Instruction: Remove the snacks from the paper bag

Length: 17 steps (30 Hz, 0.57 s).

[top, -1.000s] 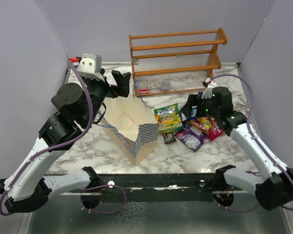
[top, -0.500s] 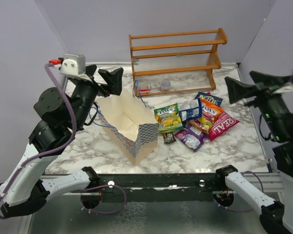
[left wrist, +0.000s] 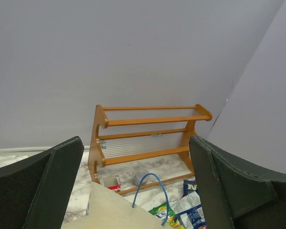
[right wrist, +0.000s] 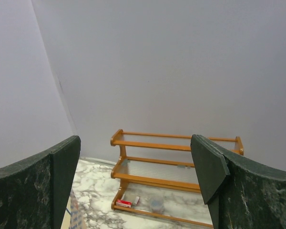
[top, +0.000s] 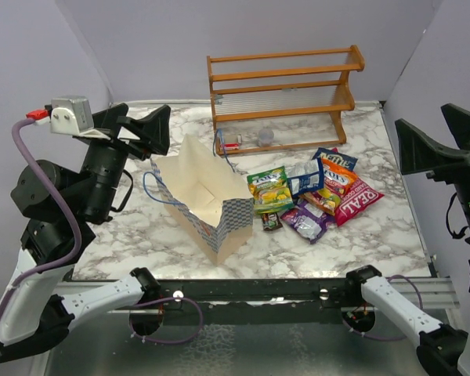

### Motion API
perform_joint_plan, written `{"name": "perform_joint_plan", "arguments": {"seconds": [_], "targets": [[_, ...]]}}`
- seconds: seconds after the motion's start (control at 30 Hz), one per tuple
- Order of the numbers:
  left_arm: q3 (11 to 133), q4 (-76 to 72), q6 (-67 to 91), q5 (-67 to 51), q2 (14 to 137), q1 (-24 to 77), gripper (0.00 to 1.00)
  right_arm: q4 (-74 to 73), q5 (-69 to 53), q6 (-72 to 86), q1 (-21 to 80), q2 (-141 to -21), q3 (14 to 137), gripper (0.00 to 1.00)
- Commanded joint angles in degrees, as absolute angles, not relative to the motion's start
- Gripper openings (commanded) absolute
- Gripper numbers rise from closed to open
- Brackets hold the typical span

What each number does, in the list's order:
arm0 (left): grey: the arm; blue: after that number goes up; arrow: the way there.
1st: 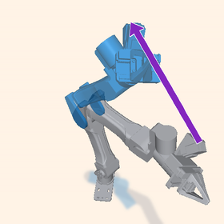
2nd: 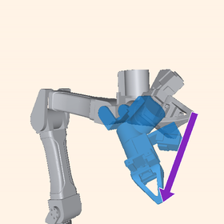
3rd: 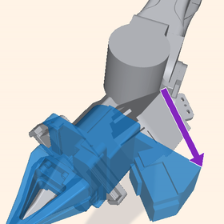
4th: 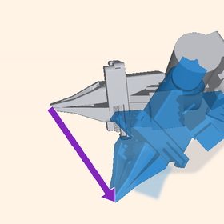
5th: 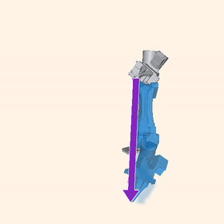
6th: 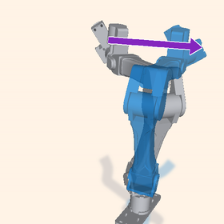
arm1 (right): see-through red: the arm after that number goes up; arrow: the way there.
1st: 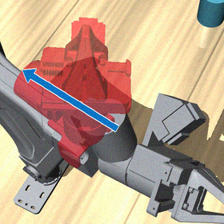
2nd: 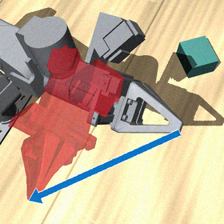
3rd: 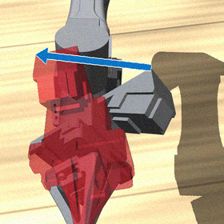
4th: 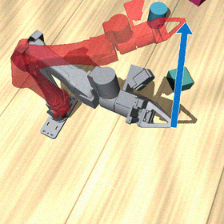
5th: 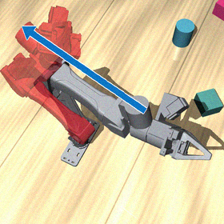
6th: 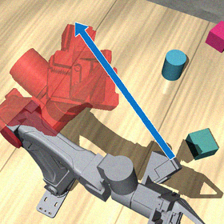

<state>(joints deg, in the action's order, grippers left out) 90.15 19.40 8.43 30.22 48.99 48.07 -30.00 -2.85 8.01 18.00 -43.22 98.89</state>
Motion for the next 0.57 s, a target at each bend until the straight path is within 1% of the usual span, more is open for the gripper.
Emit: {"name": "perform_joint_plan", "arguments": {"seconds": [0.0, 0.47, 0.53], "targets": [[91.2, 19.1, 7.9, 32.1, 49.4, 48.0, 0.96, -31.5, -3.8, 7.3, 18.6, -44.5, 98.5, 0.99], [90.6, 19.0, 8.8, 31.8, 49.5, 48.0, 0.96, -31.8, -2.4, 6.1, 19.5, -44.8, 99.0, 0.99], [90.3, 19.0, 9.3, 31.4, 49.7, 48.0, 0.95, -33.9, -1.2, 6.0, 19.8, -46.3, 100.2, 0.99]]}}
